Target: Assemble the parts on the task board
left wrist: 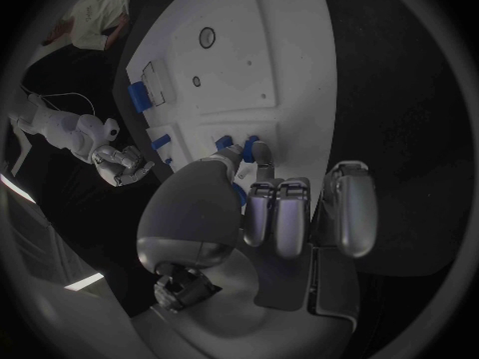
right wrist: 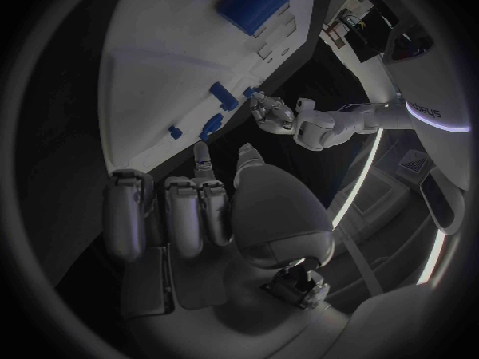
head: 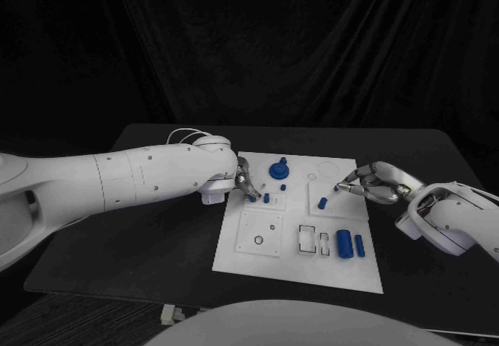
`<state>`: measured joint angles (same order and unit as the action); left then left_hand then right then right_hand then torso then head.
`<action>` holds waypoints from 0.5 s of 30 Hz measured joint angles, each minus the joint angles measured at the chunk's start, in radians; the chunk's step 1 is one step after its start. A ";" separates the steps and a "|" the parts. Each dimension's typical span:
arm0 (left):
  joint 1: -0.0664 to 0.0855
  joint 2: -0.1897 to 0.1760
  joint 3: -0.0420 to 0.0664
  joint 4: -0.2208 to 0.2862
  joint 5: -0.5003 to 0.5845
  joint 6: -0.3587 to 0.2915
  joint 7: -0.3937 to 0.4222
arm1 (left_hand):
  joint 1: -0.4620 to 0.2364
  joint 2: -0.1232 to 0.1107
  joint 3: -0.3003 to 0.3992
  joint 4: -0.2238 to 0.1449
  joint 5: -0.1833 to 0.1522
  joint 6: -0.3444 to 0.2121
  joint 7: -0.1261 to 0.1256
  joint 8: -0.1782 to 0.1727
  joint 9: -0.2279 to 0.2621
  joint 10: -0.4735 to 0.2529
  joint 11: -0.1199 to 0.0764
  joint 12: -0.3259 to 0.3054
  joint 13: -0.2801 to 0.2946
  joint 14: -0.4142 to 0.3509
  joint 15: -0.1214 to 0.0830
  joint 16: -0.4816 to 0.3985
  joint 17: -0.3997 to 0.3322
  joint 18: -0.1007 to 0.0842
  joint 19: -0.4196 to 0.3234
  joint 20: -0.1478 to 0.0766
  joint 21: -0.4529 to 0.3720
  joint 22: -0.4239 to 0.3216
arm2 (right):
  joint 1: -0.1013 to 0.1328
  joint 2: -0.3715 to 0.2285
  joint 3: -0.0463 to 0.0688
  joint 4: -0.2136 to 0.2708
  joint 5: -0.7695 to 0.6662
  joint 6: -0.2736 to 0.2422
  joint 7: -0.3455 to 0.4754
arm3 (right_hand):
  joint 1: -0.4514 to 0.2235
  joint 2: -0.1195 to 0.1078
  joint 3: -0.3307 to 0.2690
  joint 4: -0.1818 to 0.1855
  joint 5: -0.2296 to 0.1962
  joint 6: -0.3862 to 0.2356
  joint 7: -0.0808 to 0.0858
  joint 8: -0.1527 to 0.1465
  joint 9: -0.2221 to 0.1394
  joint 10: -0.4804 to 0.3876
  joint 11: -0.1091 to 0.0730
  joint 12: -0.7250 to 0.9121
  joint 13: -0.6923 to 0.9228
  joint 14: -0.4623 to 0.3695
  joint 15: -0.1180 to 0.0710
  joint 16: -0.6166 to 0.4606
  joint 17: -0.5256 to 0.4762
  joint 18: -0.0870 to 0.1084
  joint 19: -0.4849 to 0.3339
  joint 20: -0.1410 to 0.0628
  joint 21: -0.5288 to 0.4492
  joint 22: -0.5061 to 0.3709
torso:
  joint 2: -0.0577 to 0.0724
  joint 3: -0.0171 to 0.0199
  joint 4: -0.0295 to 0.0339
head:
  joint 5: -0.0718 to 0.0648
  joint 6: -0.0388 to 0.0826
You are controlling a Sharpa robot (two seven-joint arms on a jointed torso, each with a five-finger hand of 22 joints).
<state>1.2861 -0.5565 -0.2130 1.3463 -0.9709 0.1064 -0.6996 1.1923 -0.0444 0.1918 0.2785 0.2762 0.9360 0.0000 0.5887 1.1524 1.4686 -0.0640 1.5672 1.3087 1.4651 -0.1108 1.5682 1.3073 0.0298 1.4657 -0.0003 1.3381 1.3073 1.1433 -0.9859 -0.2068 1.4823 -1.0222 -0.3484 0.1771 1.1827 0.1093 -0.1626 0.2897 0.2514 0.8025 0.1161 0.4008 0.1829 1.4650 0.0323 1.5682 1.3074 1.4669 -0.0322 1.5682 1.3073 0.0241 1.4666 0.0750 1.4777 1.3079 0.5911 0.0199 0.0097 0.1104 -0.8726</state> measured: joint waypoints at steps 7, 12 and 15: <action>0.000 0.000 0.000 -0.003 0.000 0.003 0.000 | 0.005 0.005 0.005 0.004 0.017 -0.028 0.003 -0.017 0.001 0.000 0.000 0.000 0.000 0.000 0.000 0.000 0.000 0.000 0.000 0.000 -0.004 0.000 | 0.000 0.000 0.000 0.000 0.000 0.001 0.000 | 0.000 0.000 0.000 0.000 0.004 0.000 0.000 0.000 0.000 0.000 0.000 0.000 0.000 0.000 0.000 0.000 0.000 0.000 0.000 0.000 0.000 0.000 | 0.000 0.0000 -0.0003 | 0.000 0.000; 0.000 0.002 0.000 -0.005 0.000 0.004 0.002 | 0.005 0.005 0.007 0.007 0.022 -0.030 0.005 -0.042 -0.019 0.000 0.000 0.000 0.000 0.000 0.000 0.000 0.000 0.000 0.000 0.000 -0.004 0.000 | -0.001 0.001 0.000 0.000 0.000 0.001 0.000 | 0.000 0.000 0.000 0.000 0.004 0.000 0.000 0.000 0.000 0.000 0.000 0.000 0.000 0.000 0.000 0.000 0.000 0.000 0.000 0.000 0.000 0.000 | 0.000 0.0002 -0.0003 | 0.000 0.000; 0.000 0.002 0.000 -0.007 0.000 0.004 0.003 | 0.014 0.008 0.015 0.004 0.049 -0.030 0.005 -0.056 -0.032 0.000 0.000 0.000 0.000 0.000 0.000 0.000 0.000 0.000 0.000 0.000 -0.004 0.000 | -0.001 0.001 0.000 0.000 0.000 0.001 0.000 | 0.000 0.000 0.000 0.000 0.004 0.000 0.000 0.000 0.000 0.000 0.000 0.000 0.000 0.000 0.000 0.000 0.000 0.000 0.000 0.000 0.000 0.000 | 0.000 0.0002 -0.0003 | 0.000 0.000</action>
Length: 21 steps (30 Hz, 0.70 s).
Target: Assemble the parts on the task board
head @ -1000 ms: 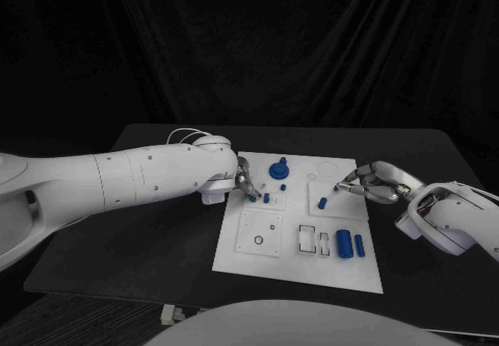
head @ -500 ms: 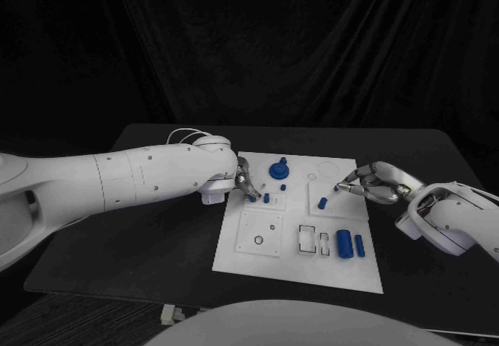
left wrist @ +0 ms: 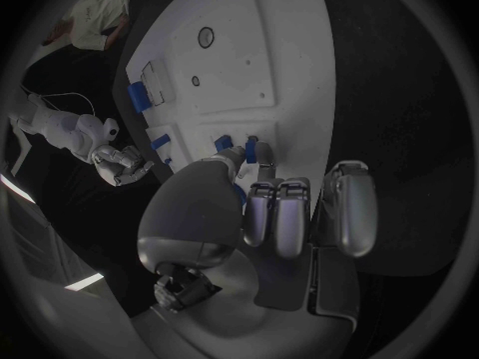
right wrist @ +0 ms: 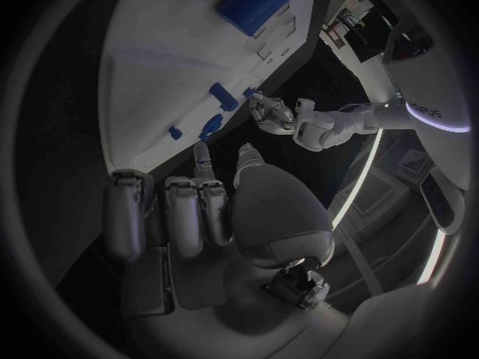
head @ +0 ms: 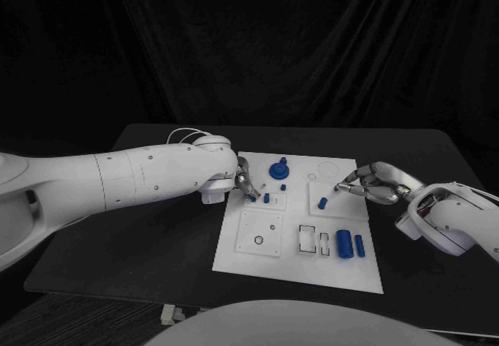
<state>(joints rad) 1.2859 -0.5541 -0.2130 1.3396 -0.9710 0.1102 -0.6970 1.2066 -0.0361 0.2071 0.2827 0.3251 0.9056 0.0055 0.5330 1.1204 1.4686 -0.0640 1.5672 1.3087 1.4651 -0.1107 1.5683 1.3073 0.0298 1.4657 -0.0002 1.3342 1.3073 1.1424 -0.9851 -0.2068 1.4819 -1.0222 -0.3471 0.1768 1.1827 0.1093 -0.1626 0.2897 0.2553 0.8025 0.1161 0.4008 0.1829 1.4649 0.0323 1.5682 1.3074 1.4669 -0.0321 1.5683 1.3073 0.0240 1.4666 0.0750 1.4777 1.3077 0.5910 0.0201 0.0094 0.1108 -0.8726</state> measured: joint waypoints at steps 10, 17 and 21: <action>0.000 0.004 0.000 -0.003 0.000 0.000 0.007 | 0.027 -0.012 0.027 -0.010 0.061 0.004 0.004 -0.051 -0.048 0.000 0.000 0.000 0.000 0.000 0.000 0.000 0.000 0.000 0.000 0.000 0.000 0.000 | -0.001 0.001 0.000 -0.001 0.000 0.001 0.000 | 0.000 0.000 0.000 0.000 0.000 0.000 0.000 0.000 0.000 0.000 0.000 0.000 0.000 0.000 0.000 0.000 0.000 0.000 0.000 0.000 0.000 0.000 | 0.000 0.0000 -0.0001 | -0.001 0.000; 0.000 0.005 0.000 -0.003 0.000 0.000 0.008 | 0.027 -0.012 0.030 -0.007 0.061 0.004 0.004 -0.059 -0.057 0.000 0.000 0.000 0.000 0.000 0.000 0.000 0.000 0.000 0.000 0.000 0.000 0.000 | -0.001 0.001 0.000 -0.001 0.000 0.001 0.000 | 0.000 0.000 0.000 0.000 0.000 0.000 0.000 0.000 0.000 0.000 0.000 0.000 0.000 0.000 0.000 0.000 0.000 0.000 0.000 0.000 0.000 0.000 | 0.000 0.0000 -0.0003 | 0.000 0.000; 0.000 0.005 0.000 -0.003 0.000 0.001 0.007 | 0.027 -0.012 0.031 -0.005 0.049 0.007 0.008 -0.071 -0.067 0.000 0.000 0.000 0.000 0.000 0.000 0.000 0.000 0.000 0.000 0.000 0.000 0.000 | -0.001 0.000 0.000 -0.001 0.000 0.001 0.000 | 0.000 0.000 0.000 0.000 0.000 0.000 0.000 0.000 0.000 0.000 0.000 0.000 0.000 0.000 0.000 0.000 0.000 0.000 0.000 0.000 0.000 0.000 | 0.000 0.0000 -0.0005 | 0.001 0.000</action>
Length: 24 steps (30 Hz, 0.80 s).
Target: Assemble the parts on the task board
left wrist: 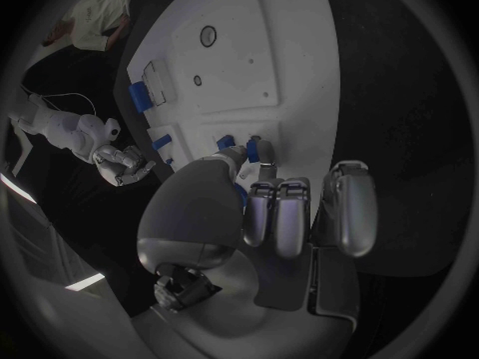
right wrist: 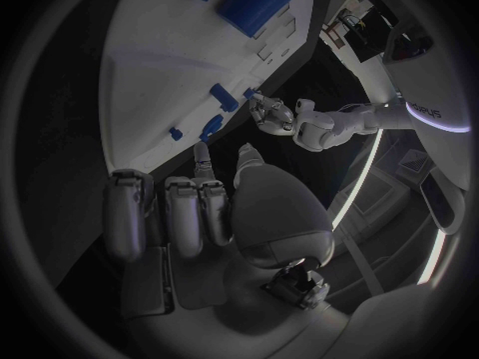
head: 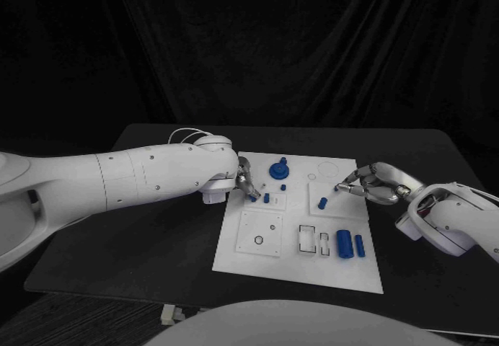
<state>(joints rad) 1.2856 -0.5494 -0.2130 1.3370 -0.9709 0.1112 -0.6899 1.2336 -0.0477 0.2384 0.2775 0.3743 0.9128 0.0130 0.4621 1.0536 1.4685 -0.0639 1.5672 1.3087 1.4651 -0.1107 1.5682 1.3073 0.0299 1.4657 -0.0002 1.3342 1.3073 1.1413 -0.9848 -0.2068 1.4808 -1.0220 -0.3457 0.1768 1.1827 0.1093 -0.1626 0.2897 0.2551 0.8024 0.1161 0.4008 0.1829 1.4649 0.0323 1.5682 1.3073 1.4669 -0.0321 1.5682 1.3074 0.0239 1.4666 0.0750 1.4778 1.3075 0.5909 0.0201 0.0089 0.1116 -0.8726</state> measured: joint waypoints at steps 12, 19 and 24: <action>0.000 -0.001 0.000 0.002 0.000 0.015 -0.008 | -0.050 -0.003 -0.029 0.011 -0.163 0.018 0.010 -0.034 -0.030 0.000 0.007 0.000 0.000 0.000 0.000 0.000 0.000 0.000 0.000 0.000 -0.003 0.000 | 0.000 0.000 0.000 0.000 0.000 0.000 0.000 | 0.004 0.004 0.000 0.000 0.000 0.000 0.000 0.000 0.000 0.000 0.000 0.000 0.000 0.000 0.000 0.000 0.000 0.000 0.000 0.000 0.000 0.000 | 0.000 0.0000 0.0000 | 0.001 0.000; 0.000 -0.002 0.000 0.003 -0.001 0.019 -0.010 | -0.051 -0.003 -0.034 0.011 -0.171 0.022 0.014 -0.034 -0.031 0.000 0.007 -0.004 0.000 0.000 0.000 0.000 0.000 0.000 0.000 0.000 -0.003 0.001 | -0.001 0.000 0.000 0.000 0.000 0.001 0.000 | 0.004 0.004 0.000 0.000 0.000 0.000 0.000 0.000 0.000 0.000 0.000 0.000 0.000 0.000 0.000 0.000 0.000 0.000 0.000 0.000 0.000 0.000 | 0.000 -0.0001 0.0002 | 0.002 0.000; 0.000 -0.004 0.000 0.004 -0.008 0.019 -0.010 | -0.054 0.000 -0.034 0.011 -0.171 0.022 0.014 -0.035 -0.031 0.000 0.007 -0.004 0.000 0.000 0.000 0.000 0.000 0.000 0.000 0.000 -0.007 0.001 | -0.001 0.000 0.000 0.000 0.000 0.001 0.000 | 0.004 0.004 0.000 0.000 0.000 0.000 0.000 0.000 0.000 0.000 0.000 0.000 0.000 0.000 0.000 0.000 0.000 0.000 0.000 0.000 0.000 0.000 | 0.000 -0.0001 0.0003 | 0.003 0.000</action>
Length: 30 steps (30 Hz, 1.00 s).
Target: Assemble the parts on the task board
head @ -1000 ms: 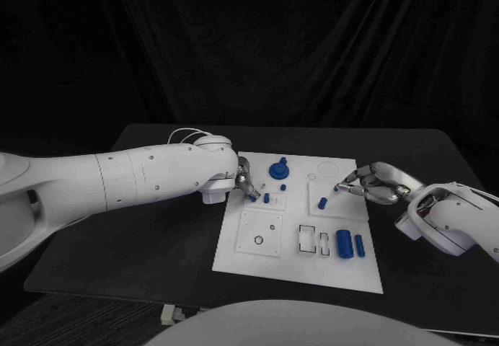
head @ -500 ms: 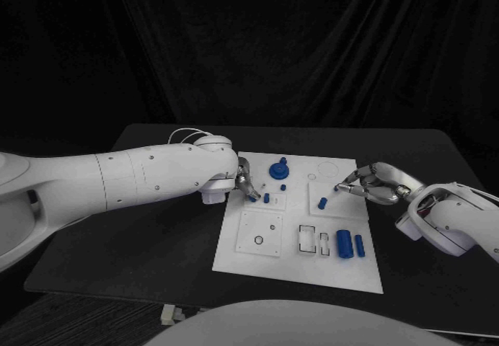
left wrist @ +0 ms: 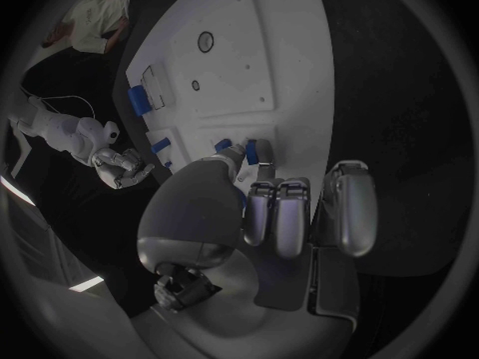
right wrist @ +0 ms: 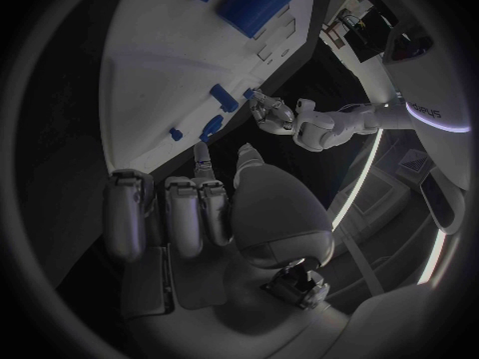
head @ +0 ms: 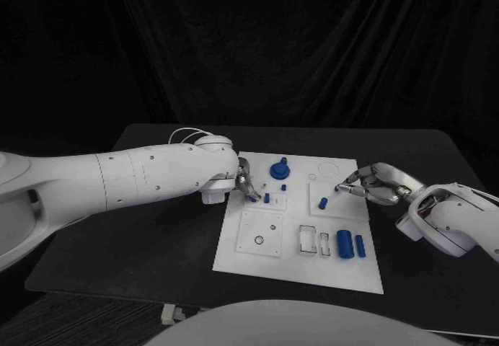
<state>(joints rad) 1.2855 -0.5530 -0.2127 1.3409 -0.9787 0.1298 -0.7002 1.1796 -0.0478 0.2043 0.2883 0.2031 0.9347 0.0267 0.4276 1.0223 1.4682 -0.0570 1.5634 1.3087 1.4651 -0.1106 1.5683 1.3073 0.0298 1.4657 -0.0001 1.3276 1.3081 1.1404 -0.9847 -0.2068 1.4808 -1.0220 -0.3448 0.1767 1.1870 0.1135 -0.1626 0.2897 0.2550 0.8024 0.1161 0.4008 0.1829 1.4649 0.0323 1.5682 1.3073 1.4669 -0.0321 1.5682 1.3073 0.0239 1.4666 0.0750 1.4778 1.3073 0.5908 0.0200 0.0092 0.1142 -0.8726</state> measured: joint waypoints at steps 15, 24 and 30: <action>0.000 0.003 0.000 -0.001 -0.021 0.003 -0.001 | 0.034 -0.004 0.005 -0.021 0.186 0.020 -0.020 0.025 0.032 0.000 0.000 0.000 0.000 0.000 0.000 0.000 0.000 0.000 0.000 0.000 0.000 0.000 | -0.002 0.001 0.000 -0.002 0.000 0.002 0.000 | 0.000 0.000 0.000 0.000 0.019 0.000 0.000 0.000 0.000 0.000 0.000 0.000 0.000 0.000 0.000 0.000 0.000 0.000 0.000 0.000 0.000 0.000 | 0.000 -0.0002 0.0001 | 0.001 0.000; 0.000 0.008 0.000 -0.002 -0.033 0.018 -0.001 | 0.050 -0.015 0.021 -0.032 0.232 0.023 -0.023 0.033 0.049 -0.003 -0.003 0.000 0.000 0.000 0.000 0.000 0.000 0.000 0.000 0.000 0.000 0.000 | -0.006 0.001 0.000 -0.003 0.000 0.003 0.000 | 0.008 0.000 0.000 0.000 0.038 0.000 0.000 0.000 0.000 0.000 0.000 0.000 0.000 0.000 0.000 0.000 0.000 0.000 0.000 0.000 0.000 0.001 | 0.000 -0.0001 0.0000 | 0.001 0.000; 0.000 0.012 0.001 -0.005 -0.038 0.028 0.000 | 0.054 -0.018 0.021 -0.032 0.226 0.028 -0.028 0.045 0.059 0.000 -0.007 0.000 0.000 0.000 0.000 0.000 0.000 0.000 0.000 0.000 0.000 0.000 | -0.009 0.001 0.000 -0.004 0.000 0.003 0.000 | 0.008 0.000 0.000 0.000 0.038 0.000 0.000 0.000 0.000 0.000 0.000 0.000 0.000 0.000 0.000 0.000 0.000 0.000 0.000 0.000 0.000 0.001 | 0.000 -0.0002 0.0000 | 0.003 0.000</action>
<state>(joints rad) 1.2853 -0.5405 -0.2121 1.3356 -1.0162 0.1579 -0.7006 1.2340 -0.0662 0.2255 0.2565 0.4292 0.9632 -0.0017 0.4724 1.0812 1.4686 -0.0638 1.5634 1.3087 1.4651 -0.1106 1.5683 1.3073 0.0298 1.4657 -0.0001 1.3276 1.3078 1.1318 -0.9835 -0.2068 1.4763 -1.0219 -0.3414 0.1770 1.1952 0.1130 -0.1626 0.2897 0.2928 0.8025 0.1161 0.4008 0.1829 1.4649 0.0323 1.5682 1.3073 1.4670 -0.0321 1.5682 1.3073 0.0239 1.4666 0.0750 1.4778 1.3079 0.5910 0.0198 0.0092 0.1172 -0.8726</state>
